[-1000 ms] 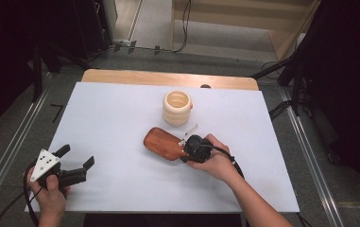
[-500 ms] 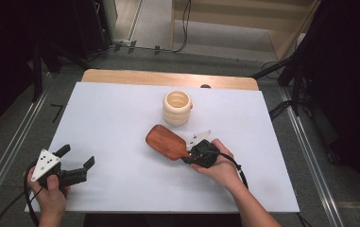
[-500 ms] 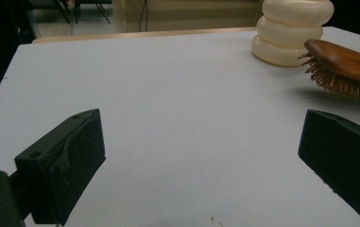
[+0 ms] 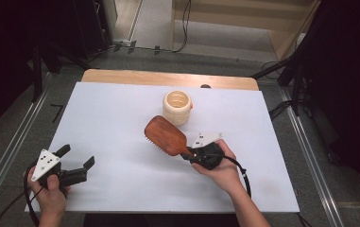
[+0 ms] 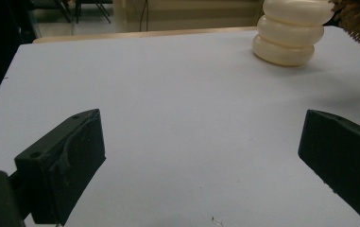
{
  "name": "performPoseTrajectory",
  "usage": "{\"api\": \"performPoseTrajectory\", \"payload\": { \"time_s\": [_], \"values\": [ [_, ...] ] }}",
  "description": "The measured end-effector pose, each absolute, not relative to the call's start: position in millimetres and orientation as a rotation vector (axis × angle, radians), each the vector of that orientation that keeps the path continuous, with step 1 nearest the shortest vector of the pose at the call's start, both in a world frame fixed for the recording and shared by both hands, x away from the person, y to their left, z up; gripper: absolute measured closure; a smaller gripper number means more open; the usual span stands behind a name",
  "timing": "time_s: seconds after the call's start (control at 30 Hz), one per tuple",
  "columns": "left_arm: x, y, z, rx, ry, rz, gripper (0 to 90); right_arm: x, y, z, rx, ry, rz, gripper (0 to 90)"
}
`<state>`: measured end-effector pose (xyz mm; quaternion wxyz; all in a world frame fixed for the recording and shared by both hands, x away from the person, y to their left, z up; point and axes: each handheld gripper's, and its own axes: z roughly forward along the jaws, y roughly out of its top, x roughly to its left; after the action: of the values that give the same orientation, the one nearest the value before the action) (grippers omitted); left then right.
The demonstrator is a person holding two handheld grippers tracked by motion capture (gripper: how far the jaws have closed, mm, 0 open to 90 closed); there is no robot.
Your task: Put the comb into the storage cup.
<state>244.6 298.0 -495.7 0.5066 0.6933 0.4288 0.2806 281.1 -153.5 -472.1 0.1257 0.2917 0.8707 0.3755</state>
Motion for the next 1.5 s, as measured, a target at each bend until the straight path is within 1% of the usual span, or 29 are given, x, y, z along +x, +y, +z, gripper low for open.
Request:
{"api": "performPoseTrajectory", "payload": {
  "time_s": [0.3, 0.5, 0.63, 1.03, 1.3, 1.5],
  "values": [
    [246, 299, -493, 1.654, 1.044, 0.679, 1.3, 275, -164, -470, 0.901, 2.389, 1.261, 70.1],
    [245, 295, -491, 1.691, 1.018, 0.691, 1.3, 272, -170, -469, 0.933, 2.296, 1.380, 70.1],
    [243, 290, -486, 1.681, 1.007, 0.666, 1.3, 267, -169, -467, 0.920, 2.235, 1.412, 70.1],
    [238, 246, -456, 1.683, 0.880, 0.603, 1.3, 259, -171, -467, 0.891, 2.160, 1.492, 70.1],
    [247, 212, -443, 1.699, 0.815, 0.551, 1.3, 257, -170, -467, 0.870, 2.145, 1.501, 70.1],
    [253, 190, -427, 1.713, 0.762, 0.535, 1.4, 256, -169, -469, 0.865, 2.139, 1.509, 70.1]
  ]
}}
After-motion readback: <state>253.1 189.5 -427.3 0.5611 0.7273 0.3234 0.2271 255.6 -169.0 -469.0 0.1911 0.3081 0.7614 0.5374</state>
